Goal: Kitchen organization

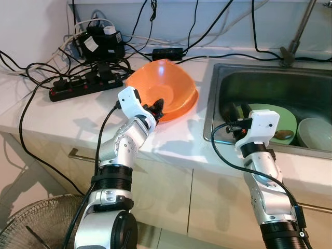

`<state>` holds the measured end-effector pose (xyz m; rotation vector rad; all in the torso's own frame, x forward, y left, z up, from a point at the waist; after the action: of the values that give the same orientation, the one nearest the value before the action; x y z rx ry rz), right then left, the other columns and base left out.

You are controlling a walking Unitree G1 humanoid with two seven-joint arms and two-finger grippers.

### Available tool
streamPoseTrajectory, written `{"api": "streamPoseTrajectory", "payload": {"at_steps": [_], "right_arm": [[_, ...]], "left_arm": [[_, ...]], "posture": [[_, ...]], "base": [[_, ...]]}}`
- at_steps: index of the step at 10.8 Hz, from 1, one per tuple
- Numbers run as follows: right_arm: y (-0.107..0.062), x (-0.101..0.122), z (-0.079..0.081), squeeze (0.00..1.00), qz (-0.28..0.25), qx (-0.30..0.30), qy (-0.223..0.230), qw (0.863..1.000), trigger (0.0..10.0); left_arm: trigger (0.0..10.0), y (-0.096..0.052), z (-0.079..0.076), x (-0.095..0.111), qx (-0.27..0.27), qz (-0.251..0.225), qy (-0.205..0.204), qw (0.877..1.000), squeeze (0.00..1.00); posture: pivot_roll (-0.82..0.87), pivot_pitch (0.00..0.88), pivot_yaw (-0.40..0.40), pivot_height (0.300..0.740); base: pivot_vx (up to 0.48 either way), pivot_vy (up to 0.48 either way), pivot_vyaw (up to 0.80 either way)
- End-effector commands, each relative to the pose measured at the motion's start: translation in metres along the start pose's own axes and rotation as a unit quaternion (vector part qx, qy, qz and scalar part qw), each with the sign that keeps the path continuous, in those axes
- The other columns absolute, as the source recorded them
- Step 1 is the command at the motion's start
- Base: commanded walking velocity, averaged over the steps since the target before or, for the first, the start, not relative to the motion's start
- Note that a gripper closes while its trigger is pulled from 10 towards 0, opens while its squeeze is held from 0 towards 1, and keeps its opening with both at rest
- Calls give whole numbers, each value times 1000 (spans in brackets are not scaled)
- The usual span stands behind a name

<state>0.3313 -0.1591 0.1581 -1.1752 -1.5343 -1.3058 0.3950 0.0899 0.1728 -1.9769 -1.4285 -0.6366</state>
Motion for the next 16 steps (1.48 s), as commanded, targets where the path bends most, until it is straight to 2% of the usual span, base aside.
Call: {"api": "streamPoseTrajectory", "payload": {"at_steps": [1,7,9,10,13,14,15,16], "right_arm": [[3,1,2,0,0,0,2,1000,10000],[5,1,4,0,0,1,1,1000,10000],[7,2,5,0,-3,2,2,1000,10000],[8,4,5,0,-6,3,3,1000,10000],[9,6,3,0,-8,-5,22,1000,10000],[11,7,5,0,-8,-2,24,1000,10000],[13,9,8,0,-13,4,28,1000,10000],[16,16,9,910,-24,10,31,999,10000]], "left_arm": [[0,1,-3,7,-2,-12,-5,1000,0],[0,4,-3,9,-2,-23,-18,1000,0],[0,4,-7,14,-18,-46,-37,998,0],[0,2,-18,26,-53,-77,-55,994,0],[0,0,-20,30,-71,-97,-77,990,0],[3529,0,-26,28,-94,-91,-74,989,0],[10000,0,-31,25,-107,-86,-65,988,0],[10000,0,-35,23,-120,-88,-56,987,0]], "posture": [[20,0,133,740],[11,0,141,740],[5,0,140,740],[6,0,137,740],[6,0,135,740],[8,0,133,740],[10,0,132,740],[12,0,133,740]], "base": [[0,0,0],[0,0,0],[0,0,0],[0,0,0],[0,0,0],[0,0,0],[0,0,0],[0,0,0]]}}
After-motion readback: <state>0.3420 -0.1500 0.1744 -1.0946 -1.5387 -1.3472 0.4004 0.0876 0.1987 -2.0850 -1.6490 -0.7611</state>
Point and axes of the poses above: a point about 5 cm out from each wrist's last joint towards the gripper, its own y axis pointing out of the wrist towards the gripper, its own x axis along the axis of the wrist's last joint, z = x × y, the point moved 2 cm from there along y, pointing out of the wrist towards the gripper, and after that the axes turned 7 degrees about -y, right-handed, at the moved point
